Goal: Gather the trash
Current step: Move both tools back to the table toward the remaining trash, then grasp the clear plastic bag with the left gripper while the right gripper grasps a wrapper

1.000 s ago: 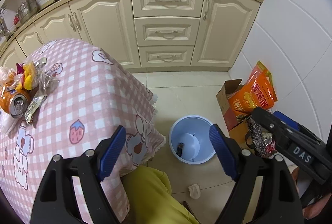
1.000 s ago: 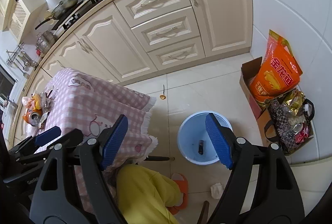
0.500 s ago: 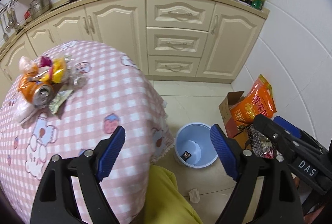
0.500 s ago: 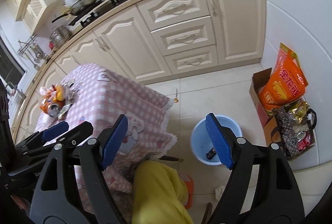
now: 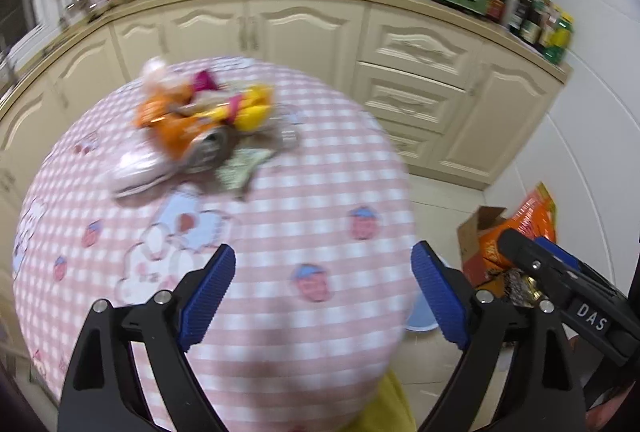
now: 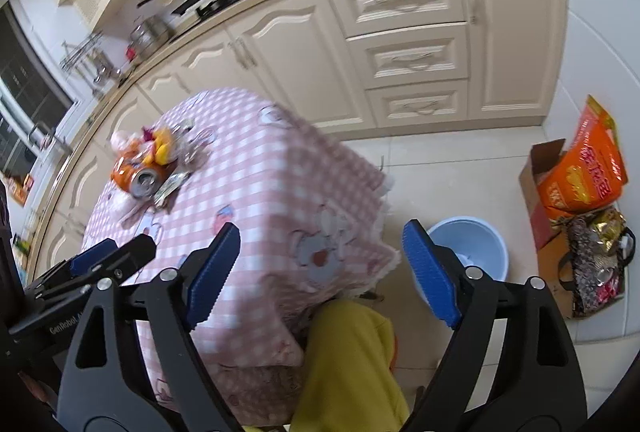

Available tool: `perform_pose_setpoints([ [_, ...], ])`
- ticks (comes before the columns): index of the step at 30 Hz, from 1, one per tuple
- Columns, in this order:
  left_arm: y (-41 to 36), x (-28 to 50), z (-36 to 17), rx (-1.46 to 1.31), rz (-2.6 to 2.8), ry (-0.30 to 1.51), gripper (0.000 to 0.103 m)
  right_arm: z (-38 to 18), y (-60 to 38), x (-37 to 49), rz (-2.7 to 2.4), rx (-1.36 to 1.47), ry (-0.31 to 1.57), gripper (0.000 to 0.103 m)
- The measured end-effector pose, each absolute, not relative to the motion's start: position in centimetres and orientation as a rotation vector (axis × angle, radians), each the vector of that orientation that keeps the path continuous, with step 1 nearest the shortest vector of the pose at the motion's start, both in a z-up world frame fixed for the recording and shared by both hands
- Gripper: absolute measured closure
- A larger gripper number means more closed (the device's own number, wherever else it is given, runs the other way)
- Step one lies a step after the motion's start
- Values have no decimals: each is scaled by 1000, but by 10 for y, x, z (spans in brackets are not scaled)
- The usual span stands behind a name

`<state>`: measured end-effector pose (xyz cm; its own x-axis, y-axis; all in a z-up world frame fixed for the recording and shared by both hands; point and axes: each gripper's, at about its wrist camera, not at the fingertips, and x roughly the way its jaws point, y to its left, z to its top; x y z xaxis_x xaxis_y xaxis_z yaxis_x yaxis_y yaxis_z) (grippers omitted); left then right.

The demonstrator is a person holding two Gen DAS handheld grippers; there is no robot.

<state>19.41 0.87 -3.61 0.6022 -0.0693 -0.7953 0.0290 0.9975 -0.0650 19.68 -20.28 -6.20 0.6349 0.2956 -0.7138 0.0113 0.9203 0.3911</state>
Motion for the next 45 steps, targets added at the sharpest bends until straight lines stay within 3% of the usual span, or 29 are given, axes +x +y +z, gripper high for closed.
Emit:
perform_pose_setpoints([
  [18,164,203,-50,-195,184,969,15,-69,-49,246,366,175,961,14],
  [34,213,272,-59,-237,61,1006,15,-88,14,311,333,59,981,15],
  [36,211,287,-63,-242,26,1022,14,-89,16,313,327,44,968,22],
  [39,209,306,-75,-269,-1,1043,14,-89,16,317,324,34,950,44],
  [41,211,313,-84,-298,-14,1055,16,-88,15,318,357,52,946,71],
  [45,218,310,-86,-333,-42,1039,38,-89,15,316,390,64,949,79],
])
